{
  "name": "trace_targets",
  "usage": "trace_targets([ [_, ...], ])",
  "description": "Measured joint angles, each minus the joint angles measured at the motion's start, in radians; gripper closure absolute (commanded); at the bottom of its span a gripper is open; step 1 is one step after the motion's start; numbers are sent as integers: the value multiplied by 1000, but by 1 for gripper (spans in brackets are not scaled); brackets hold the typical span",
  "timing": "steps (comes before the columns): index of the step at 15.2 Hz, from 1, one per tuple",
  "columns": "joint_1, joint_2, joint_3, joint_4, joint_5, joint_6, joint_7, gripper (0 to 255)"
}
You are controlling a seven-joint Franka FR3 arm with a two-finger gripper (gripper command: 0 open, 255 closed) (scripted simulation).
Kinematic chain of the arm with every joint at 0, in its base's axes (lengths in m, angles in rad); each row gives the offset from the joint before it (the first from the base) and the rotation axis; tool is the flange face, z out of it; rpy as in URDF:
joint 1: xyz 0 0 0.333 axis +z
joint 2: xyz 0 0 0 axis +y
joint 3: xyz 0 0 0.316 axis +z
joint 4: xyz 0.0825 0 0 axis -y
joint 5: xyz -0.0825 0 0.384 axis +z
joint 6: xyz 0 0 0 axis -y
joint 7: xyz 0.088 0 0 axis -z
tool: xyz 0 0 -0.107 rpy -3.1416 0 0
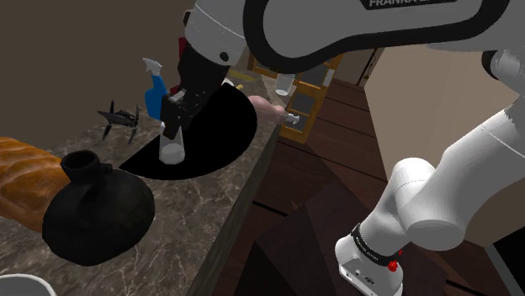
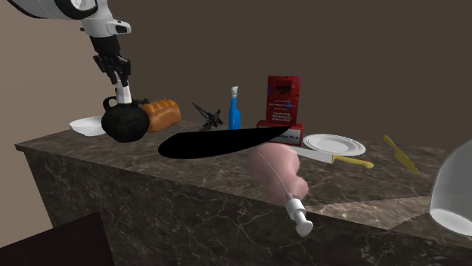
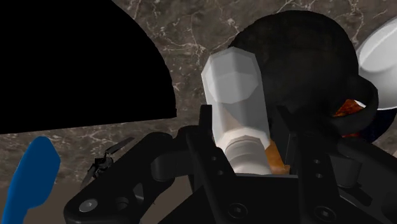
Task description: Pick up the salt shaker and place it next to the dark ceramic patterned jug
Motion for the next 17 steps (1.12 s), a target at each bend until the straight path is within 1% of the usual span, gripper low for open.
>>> trace_targets([
  [17,6,68,12,-164,8,230,-21,255],
])
